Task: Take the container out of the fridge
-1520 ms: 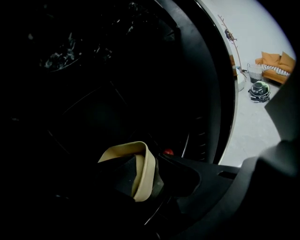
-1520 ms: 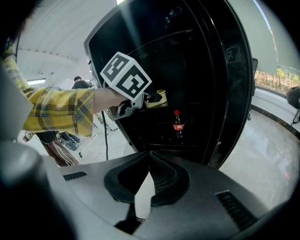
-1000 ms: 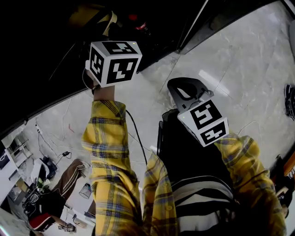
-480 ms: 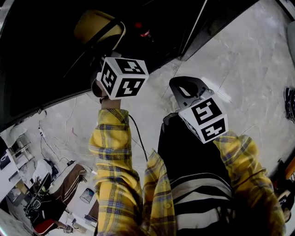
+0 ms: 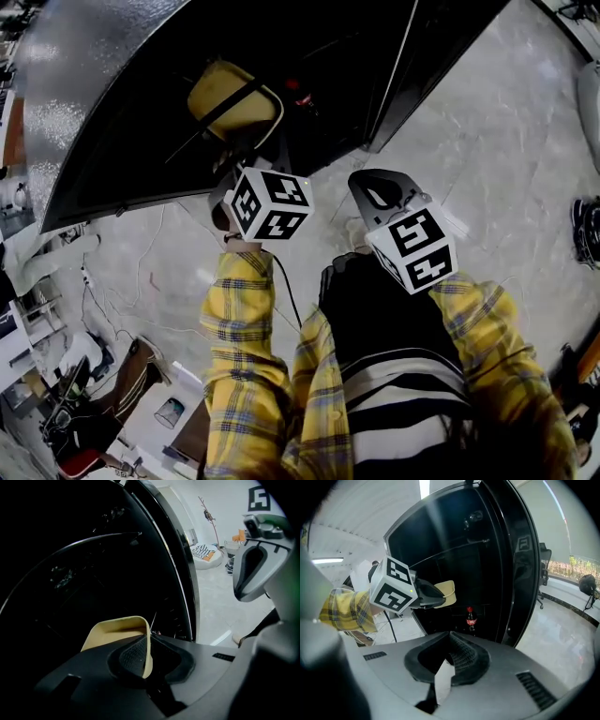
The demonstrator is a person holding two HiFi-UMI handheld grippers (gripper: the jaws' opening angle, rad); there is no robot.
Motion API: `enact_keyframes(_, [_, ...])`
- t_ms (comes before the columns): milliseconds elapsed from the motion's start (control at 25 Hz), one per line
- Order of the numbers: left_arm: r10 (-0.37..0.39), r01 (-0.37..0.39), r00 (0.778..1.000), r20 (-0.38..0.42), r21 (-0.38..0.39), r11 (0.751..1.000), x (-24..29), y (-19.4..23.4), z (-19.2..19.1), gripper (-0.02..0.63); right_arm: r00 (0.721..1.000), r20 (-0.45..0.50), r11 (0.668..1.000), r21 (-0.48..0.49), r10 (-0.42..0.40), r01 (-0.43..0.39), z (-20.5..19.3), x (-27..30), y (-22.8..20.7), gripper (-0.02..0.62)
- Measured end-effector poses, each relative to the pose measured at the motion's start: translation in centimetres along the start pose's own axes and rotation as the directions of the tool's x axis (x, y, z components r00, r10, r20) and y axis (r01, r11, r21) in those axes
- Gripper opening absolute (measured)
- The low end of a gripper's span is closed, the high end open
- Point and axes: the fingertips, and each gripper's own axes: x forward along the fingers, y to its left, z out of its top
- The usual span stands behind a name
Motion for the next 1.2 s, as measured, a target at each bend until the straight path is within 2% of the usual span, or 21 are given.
enact_keyframes(240, [-0.01,0.011,0.999,0.041,-0.018,1.0,-2.4,-0.5,0.6,0.032,1.0,0.021,1.0,-0.022,-0.016,0.017,1.2,-1.1,-0.7,0.028])
enact_keyframes(440, [-0.052,0.055,0.995,0.088,-0.032,0.998,-4.5,-1.3,1.0,0.032,0.999,0.028,0.999,-0.033,-0.026,0.027,1.8,-1.8,-1.2,0.028])
enact_keyframes(720, [-0.171,0.163,0.976,0.133,0.075,0.984,-8.0,-4.1,1.6,0.032,0.999,0.041,0.998,-0.053,-0.032,0.034,2.4,-3.0,-1.4,0.028])
enact_keyframes(1200, [-0.262,0.245,0.955,0.14,0.125,0.961,-12.5,-7.9,0.2,0.032,0.998,0.04,0.994,-0.098,-0.04,0.043,3.0,-3.6,-1.8,0.028])
